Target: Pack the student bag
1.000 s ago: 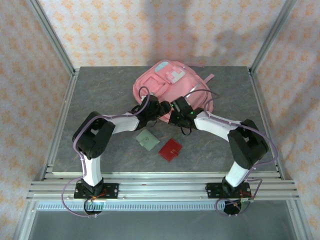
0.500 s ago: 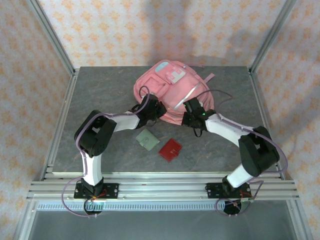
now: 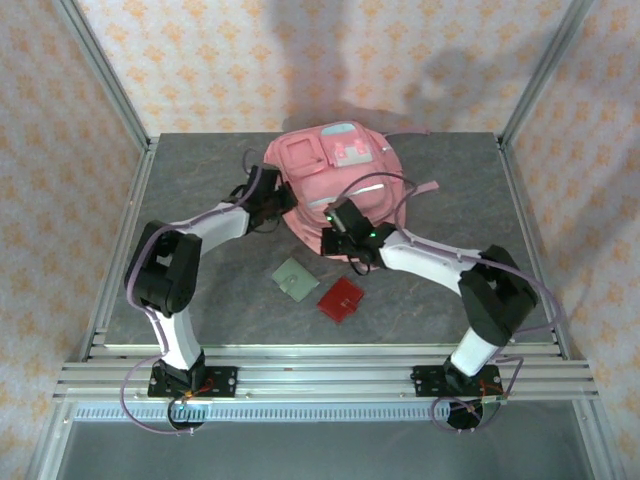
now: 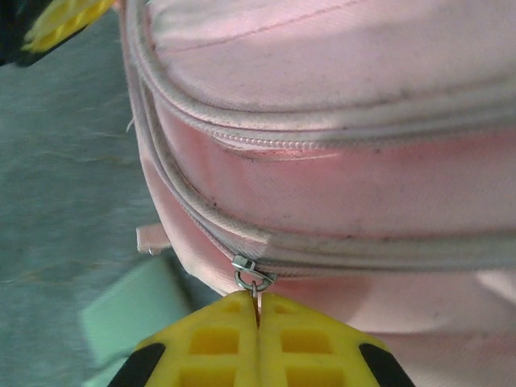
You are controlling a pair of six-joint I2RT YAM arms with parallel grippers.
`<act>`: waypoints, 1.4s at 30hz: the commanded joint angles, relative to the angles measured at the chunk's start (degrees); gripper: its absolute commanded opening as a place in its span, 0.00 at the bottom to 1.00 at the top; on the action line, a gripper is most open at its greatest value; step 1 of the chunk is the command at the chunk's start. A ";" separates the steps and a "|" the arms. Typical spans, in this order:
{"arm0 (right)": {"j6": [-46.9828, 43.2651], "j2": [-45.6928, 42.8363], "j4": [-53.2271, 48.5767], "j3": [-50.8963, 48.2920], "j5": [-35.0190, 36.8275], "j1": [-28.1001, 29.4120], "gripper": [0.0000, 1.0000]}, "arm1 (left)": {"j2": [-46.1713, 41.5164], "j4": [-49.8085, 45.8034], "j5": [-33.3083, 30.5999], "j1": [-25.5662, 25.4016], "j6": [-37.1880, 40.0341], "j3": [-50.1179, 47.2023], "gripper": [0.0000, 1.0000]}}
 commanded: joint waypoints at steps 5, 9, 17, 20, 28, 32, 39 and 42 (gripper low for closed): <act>0.79 4.87 1.57 4.74 -6.06 0.75 0.00 | -11.01 1.93 -4.22 0.93 -1.16 -9.25 0.57; 0.61 5.68 2.10 5.12 -6.66 0.77 0.00 | -15.97 6.43 -5.62 -4.34 -5.55 -19.18 0.65; 0.40 4.68 3.84 3.46 -7.55 0.77 0.00 | -10.03 12.78 -7.09 -10.82 -10.12 -21.72 0.62; 0.11 3.99 3.55 2.43 -6.51 0.71 0.00 | -7.88 12.98 -9.49 -10.62 -10.10 -20.40 0.22; -0.52 -2.58 1.38 -5.82 -3.46 -4.59 0.00 | -6.89 10.89 -9.08 -7.68 -7.98 -18.43 0.00; -1.89 -6.71 -0.26 -11.11 -0.63 -9.76 0.00 | -8.09 10.20 -8.18 -5.63 -6.25 -18.56 0.00; -3.03 -10.66 -2.55 -16.05 4.59 -14.08 0.00 | -6.06 6.57 -6.36 -3.57 -1.06 -13.01 0.00; -1.50 -11.78 -0.90 -17.81 1.42 -13.52 0.00 | -2.80 3.69 -5.29 -3.62 1.66 -7.07 0.00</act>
